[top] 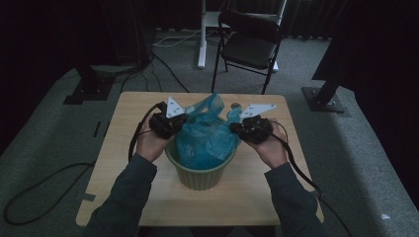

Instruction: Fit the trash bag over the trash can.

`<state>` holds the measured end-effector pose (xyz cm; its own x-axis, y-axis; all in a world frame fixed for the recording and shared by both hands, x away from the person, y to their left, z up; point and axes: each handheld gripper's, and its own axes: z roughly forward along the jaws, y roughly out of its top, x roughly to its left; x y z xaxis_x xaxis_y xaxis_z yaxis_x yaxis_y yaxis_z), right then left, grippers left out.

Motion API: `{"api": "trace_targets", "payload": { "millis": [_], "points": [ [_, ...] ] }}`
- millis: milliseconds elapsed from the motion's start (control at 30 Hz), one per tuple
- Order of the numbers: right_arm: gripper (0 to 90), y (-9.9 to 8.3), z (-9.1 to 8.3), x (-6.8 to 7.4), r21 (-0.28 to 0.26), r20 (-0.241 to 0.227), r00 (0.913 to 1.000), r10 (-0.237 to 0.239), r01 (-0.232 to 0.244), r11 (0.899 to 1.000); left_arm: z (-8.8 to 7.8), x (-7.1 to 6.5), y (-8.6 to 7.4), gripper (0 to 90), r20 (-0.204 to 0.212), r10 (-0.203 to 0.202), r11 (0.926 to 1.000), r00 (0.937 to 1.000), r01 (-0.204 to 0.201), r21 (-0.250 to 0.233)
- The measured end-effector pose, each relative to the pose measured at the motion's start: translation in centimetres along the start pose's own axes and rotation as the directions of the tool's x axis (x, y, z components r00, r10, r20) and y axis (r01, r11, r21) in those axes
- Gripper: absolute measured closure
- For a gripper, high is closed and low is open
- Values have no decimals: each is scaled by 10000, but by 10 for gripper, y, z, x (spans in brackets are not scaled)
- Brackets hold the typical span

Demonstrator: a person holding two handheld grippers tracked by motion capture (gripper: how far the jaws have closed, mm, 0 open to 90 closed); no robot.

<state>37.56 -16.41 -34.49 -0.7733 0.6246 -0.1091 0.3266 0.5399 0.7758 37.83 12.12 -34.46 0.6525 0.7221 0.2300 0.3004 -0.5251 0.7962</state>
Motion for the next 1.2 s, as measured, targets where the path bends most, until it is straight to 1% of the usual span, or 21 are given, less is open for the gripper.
{"api": "trace_targets", "payload": {
  "millis": [33, 67, 100, 133, 167, 233, 267, 433, 500, 533, 600, 667, 733, 833, 867, 900, 967, 1033, 1100, 1167, 1200],
  "points": [
    [840, -3, -2, -1, -95, -172, 9998, 61, -62, 9999, -2, 1, -4, 865, 17, -146, 9999, 9999, 146, -43],
    [840, -3, -2, -1, -95, -172, 9998, 61, -62, 9999, -2, 1, -4, 863, 17, -146, 9999, 9999, 146, -43],
    [841, -7, -4, -2, -188, -386, 9990, 237, -245, 9995, -3, 2, -6, 863, 61, -243, 9997, 9997, 243, -82],
    [841, -7, -4, -2, -188, -386, 9990, 237, -245, 9995, -4, 2, -8, 863, 103, -315, 9994, 9995, 316, -109],
    [841, -11, -5, -3, -269, -591, 9973, 435, -451, 9986, -7, 2, -11, 863, 75, -455, 9988, 9989, 456, -161],
    [844, -12, -6, -3, -310, -626, 9970, 449, -469, 9984, -8, 2, -12, 864, 19, -508, 9986, 9987, 509, -169],
    [844, -13, -7, -2, -297, -638, 9968, 489, -508, 9983, -9, 2, -14, 863, 33, -623, 9978, 9981, 623, -206],
    [855, -15, -12, 7, -243, -929, 9955, 184, -207, 9995, -11, 1, -21, 863, 131, -804, 9965, 9967, 807, -230],
    [840, -13, -14, 9, -333, -867, 9961, 145, -175, 9993, -11, 0, -22, 863, 155, -788, 9966, 9968, 791, -212],
    [803, -12, -15, 8, -455, -751, 9970, 192, -226, 9987, -10, 0, -22, 863, 168, -767, 9968, 9969, 770, -199],
    [714, -8, -17, 5, -716, -339, 9987, 380, -404, 9966, -10, 0, -23, 863, 173, -739, 9971, 9971, 742, -174],
    [672, -5, -18, -1, -922, -133, 9975, 700, -710, 9932, -10, 0, -23, 863, 187, -730, 9972, 9972, 733, -172],
    [644, -4, -17, -7, -1000, 12, 9924, 1232, -1224, 9874, -11, -1, -23, 863, 209, -759, 9969, 9969, 764, -214],
    [596, -4, -11, -16, -834, 110, 9838, 1789, -1774, 9806, -11, -2, -23, 862, 233, -758, 9967, 9968, 764, -258],
    [584, -5, -8, -18, -725, 51, 9796, 2010, -2002, 9771, -12, -2, -23, 862, 241, -733, 9970, 9970, 739, -247],
    [584, -6, -6, -19, -715, -14, 9774, 2114, -2110, 9749, -12, -2, -23, 862, 257, -735, 9969, 9970, 741, -259],
    [601, -7, -1, -22, -567, -342, 9712, 2359, -2376, 9697, -12, -3, -24, 862, 300, -775, 9965, 9965, 784, -295],
    [712, -7, 2, -23, -434, -494, 9681, 2457, -2478, 9678, -12, -4, -25, 862, 301, -775, 9965, 9965, 784, -303],
    [819, -7, 2, -20, -447, -609, 9728, 2235, -2263, 9730, -13, -4, -26, 862, 335, -794, 9963, 9963, 804, -297],
    [884, -8, 0, -17, -451, -683, 9757, 2080, -2113, 9764, -14, -5, -28, 862, 369, -823, 9960, 9959, 835, -314],
    [897, -8, -2, -15, -483, -697, 9772, 2006, -2042, 9777, -14, -5, -28, 862, 388, -845, 9958, 9957, 858, -328]
  ]
}}
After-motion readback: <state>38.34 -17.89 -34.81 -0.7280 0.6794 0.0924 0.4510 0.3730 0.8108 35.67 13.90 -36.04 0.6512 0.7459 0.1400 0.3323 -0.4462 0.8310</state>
